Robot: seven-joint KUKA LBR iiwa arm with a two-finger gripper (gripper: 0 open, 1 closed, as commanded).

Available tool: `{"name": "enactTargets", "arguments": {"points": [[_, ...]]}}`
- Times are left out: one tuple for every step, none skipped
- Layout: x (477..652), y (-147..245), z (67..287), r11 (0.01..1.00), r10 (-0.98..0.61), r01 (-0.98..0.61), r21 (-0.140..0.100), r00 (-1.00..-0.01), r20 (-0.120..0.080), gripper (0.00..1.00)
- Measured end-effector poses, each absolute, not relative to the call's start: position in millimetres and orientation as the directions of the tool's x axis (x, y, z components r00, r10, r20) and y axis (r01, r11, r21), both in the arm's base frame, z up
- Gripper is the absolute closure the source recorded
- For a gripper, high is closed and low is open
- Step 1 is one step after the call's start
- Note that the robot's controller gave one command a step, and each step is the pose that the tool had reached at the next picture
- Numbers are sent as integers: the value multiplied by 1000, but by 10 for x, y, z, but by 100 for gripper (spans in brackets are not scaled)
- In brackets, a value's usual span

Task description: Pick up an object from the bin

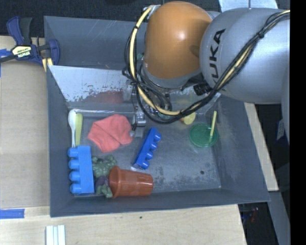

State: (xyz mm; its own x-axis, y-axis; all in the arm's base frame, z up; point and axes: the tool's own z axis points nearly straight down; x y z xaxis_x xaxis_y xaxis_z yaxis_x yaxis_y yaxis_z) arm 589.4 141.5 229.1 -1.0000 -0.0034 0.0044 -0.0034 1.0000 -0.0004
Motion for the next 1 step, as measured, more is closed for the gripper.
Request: {"name": "enactTargets", "arguments": {"points": [[5906, 1406, 2343, 1000, 0, 0, 1, -1000, -4, 0]]}}
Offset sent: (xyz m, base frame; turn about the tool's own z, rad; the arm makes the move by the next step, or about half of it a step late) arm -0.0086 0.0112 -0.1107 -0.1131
